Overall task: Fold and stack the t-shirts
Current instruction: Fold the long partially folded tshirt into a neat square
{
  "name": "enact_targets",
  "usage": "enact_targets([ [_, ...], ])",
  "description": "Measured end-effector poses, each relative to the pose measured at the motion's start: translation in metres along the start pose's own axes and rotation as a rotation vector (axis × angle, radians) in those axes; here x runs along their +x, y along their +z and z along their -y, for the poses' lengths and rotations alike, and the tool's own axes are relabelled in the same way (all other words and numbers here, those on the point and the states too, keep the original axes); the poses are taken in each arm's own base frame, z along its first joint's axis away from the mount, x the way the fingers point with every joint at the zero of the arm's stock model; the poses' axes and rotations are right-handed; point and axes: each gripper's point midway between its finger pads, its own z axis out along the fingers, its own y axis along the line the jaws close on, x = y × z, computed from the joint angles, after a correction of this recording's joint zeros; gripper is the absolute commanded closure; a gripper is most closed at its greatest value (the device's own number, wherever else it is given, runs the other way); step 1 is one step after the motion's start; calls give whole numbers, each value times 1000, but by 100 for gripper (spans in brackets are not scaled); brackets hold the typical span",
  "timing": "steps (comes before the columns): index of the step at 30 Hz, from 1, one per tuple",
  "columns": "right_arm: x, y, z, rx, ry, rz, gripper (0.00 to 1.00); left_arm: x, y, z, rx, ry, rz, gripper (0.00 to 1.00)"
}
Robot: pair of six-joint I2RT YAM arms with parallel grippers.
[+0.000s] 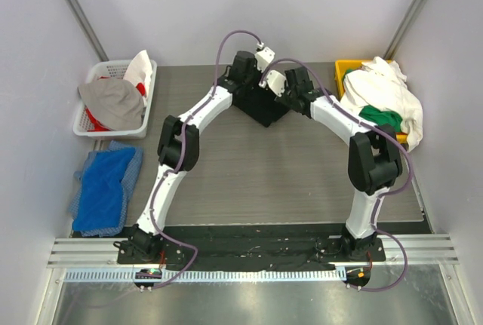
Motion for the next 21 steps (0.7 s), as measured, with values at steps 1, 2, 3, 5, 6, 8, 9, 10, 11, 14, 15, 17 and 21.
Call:
enact_targets([
  [1,2,6,-2,-5,0,-8,99,4,3,1,-3,7,-5,79],
  [2,6,12,-5,-12,-1,-19,99,8,7,2,-11,16,-9,78],
  [3,10,18,-9,-19,-3,-32,99,11,11,1,-20,25,-10,76],
  [5,16,29,-14,-28,-5,-51,99,15,19,0,-40,36,-3,62],
  [6,18,33,-15,-29,-6,-58,99,16,23,0,-49,46,1,52],
  [8,22,40,-17,-26,-7,-73,98,18,28,-3,-70,60,5,39],
  [9,23,43,-16,-21,-7,-79,97,17,30,-5,-87,64,12,28],
  [10,25,45,-14,-15,-6,-86,93,17,31,-8,-105,70,17,22],
  [11,27,47,-12,-6,-4,-93,90,16,33,-12,-124,72,26,16],
  [14,30,49,-4,19,-1,-105,80,11,34,-23,-175,82,54,0],
  [15,29,49,-1,30,0,-107,78,8,35,-26,-192,79,66,0],
  [17,27,48,6,54,1,-108,68,2,34,-32,-220,74,87,0],
  [21,25,46,18,102,5,-114,57,-9,32,-42,-270,70,121,0],
])
